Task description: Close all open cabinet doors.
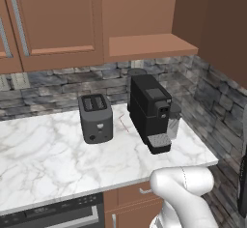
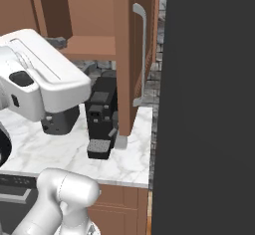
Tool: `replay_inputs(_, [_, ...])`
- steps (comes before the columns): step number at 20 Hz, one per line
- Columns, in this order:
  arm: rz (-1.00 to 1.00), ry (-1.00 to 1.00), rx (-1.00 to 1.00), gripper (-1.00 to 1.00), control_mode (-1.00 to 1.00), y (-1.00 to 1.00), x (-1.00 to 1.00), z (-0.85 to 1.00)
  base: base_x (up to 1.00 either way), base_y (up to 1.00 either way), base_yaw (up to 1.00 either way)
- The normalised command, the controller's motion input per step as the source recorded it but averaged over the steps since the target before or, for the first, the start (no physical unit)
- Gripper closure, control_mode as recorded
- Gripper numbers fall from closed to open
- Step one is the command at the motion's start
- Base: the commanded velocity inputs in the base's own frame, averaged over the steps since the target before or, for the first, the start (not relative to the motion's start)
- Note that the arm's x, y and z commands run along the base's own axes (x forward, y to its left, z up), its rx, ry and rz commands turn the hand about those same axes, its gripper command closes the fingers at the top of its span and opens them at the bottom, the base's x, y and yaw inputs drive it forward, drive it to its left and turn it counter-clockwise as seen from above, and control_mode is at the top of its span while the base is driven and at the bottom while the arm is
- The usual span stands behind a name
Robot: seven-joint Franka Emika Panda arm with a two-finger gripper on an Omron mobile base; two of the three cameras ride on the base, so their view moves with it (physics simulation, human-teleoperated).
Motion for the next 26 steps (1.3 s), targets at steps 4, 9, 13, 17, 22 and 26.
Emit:
replay_inputs(4, [0.00, 0.00, 0.00, -1.00, -1.00, -0.01, 0.07, 0.00, 0.00, 0.00, 0.00])
replay_inputs(9, [0.00, -0.01, 0.00, -1.00, -1.00, -0.08, 0.26, 0.00, 0.00, 0.00, 0.00])
replay_inputs(13, [0.00, -0.02, 0.00, -1.00, -1.00, -0.09, 0.13, 0.00, 0.00, 0.00, 0.00])
replay_inputs(17, [0.00, -0.01, 0.00, -1.00, -1.00, 0.00, 0.00, 0.00, 0.00, 0.00, 0.00])
replay_inputs(22, [0.00, -0.01, 0.00, -1.00, -1.00, -0.08, 0.00, 0.00, 0.00, 0.00, 0.00])
replay_inputs(26, [-0.07, 0.00, 0.00, -1.00, -1.00, -0.09, 0.00, 0.00, 0.00, 0.00, 0.00])
